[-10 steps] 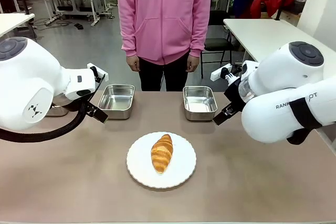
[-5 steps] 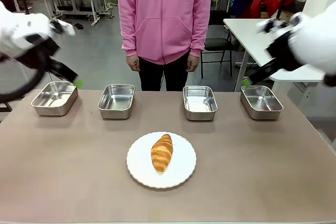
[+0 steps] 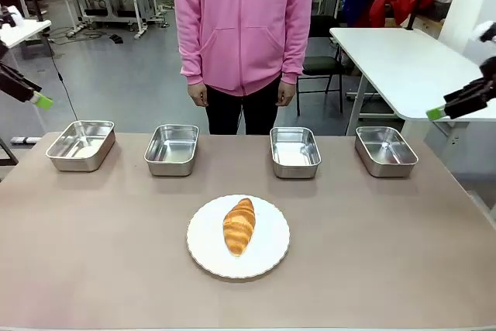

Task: Place the bread in the container.
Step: Place the Butter Roll into the Airtight Container indicated by the human.

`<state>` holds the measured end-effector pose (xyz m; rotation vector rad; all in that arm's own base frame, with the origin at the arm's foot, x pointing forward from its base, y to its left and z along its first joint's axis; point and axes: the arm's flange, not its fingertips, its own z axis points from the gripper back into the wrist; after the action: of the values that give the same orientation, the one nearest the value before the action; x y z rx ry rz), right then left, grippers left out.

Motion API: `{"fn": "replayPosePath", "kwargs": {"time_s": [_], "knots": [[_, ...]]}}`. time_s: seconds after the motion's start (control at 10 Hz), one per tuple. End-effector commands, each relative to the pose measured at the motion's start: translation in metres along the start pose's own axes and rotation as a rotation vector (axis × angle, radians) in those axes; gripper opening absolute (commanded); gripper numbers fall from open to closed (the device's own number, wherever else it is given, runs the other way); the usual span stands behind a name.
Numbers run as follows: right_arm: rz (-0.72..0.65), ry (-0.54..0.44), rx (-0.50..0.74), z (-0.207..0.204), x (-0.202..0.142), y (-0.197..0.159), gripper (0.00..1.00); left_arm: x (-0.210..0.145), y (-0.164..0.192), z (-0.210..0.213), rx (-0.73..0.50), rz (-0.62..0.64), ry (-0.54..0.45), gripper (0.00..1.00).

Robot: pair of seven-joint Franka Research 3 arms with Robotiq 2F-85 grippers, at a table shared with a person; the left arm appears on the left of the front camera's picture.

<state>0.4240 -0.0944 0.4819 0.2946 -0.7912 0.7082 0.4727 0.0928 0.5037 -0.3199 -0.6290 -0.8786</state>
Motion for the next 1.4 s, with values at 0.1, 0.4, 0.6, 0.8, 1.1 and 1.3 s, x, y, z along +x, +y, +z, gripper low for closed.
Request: {"fn": "replayPosePath", "kwargs": {"time_s": [0.1,0.4,0.6,0.8,1.1,1.3], "knots": [[0.072,-0.121,0.112,-0.001,-0.018,-0.019,1.00,-0.013,0.027,-0.001,-0.004,-0.015,-0.045,1.00],[0.014,-0.035,0.021,0.003,-0.011,-0.007,1.00,-0.012,0.015,0.002,-0.020,0.004,-0.019,1.00],[0.015,-0.035,0.030,0.001,-0.015,-0.007,1.00,-0.013,0.021,-0.001,-0.009,-0.004,-0.001,1.00],[0.038,-0.100,0.088,0.022,-0.005,-0.026,1.00,-0.026,0.029,0.030,0.011,0.014,-0.108,1.00],[0.029,-0.150,0.105,0.027,0.002,-0.039,1.00,-0.032,0.036,0.051,-0.042,0.030,-0.190,1.00],[0.034,-0.174,0.097,0.037,0.009,-0.039,1.00,-0.027,0.035,0.063,-0.050,0.049,-0.215,1.00]]}}
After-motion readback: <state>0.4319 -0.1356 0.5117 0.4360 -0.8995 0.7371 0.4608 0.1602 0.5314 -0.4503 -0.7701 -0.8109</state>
